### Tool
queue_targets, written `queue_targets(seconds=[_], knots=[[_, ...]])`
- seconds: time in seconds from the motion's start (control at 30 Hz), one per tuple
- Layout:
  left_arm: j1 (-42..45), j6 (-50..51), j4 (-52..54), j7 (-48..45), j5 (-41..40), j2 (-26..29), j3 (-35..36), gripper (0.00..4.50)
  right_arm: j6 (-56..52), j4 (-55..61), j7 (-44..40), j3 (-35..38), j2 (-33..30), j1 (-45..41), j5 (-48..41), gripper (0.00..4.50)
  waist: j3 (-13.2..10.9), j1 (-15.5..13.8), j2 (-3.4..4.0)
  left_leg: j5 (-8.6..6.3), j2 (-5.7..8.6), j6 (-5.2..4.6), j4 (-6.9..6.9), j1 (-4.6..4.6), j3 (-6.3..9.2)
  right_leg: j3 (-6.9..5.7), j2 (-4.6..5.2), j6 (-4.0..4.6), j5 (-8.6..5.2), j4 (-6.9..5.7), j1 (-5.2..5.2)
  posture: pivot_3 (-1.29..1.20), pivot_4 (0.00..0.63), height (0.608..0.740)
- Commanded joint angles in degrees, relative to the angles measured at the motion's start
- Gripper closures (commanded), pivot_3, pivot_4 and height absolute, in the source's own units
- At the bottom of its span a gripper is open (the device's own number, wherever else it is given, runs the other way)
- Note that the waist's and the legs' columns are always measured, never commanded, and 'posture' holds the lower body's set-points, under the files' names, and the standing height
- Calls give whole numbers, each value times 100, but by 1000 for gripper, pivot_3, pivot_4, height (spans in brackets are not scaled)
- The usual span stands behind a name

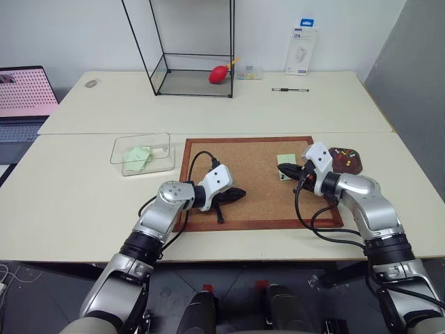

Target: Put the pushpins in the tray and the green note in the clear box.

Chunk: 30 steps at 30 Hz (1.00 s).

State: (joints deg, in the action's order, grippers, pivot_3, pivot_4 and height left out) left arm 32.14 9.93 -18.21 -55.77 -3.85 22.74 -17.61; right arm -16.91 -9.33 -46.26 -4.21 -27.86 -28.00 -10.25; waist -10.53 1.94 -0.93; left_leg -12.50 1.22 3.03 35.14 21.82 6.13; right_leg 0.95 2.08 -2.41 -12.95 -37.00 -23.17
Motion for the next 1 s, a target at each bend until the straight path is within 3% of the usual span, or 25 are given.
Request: queue_targets(seconds=[0.03, 0.1, 0.63, 0.9, 1.0], knots=[[-185, 200, -177, -47, 232, 67, -187, 4500, 36, 31, 79, -50, -17, 28, 129, 3305, 0, 1, 0, 0, 0, 0, 0, 0, 0, 1, 0, 0, 0, 0, 0, 0, 150, 740], [-188, 204, -171, -48, 230, 65, -189, 4500, -11, -47, 116, -96, 12, 31, 176, 2828, 0, 2, 0, 0, 0, 0, 0, -1, -1, 1, 0, 0, 0, -1, 0, 0, 150, 740], [-187, 230, -158, -41, 230, 69, -186, 4500, 142, -709, 299, -68, 220, -185, 303, 2828, 0, 1, 0, 0, 0, 0, 0, -1, -1, 1, 0, 0, 0, 0, 0, 0, 150, 740], [-194, 229, -149, -41, 229, 58, -194, 4500, 46, -508, 222, 12, 194, -159, 168, 4410, 0, 1, 0, 0, 0, 0, 0, 0, 0, 0, 0, 0, 0, 0, 0, 0, 150, 740], [-200, 236, -142, -36, 232, 53, -199, 4500, 26, -392, 157, 24, 150, -179, 104, 4484, 0, 1, 0, 0, 0, 0, 0, 0, 0, 0, 0, 0, 0, -1, 0, 0, 150, 740]])
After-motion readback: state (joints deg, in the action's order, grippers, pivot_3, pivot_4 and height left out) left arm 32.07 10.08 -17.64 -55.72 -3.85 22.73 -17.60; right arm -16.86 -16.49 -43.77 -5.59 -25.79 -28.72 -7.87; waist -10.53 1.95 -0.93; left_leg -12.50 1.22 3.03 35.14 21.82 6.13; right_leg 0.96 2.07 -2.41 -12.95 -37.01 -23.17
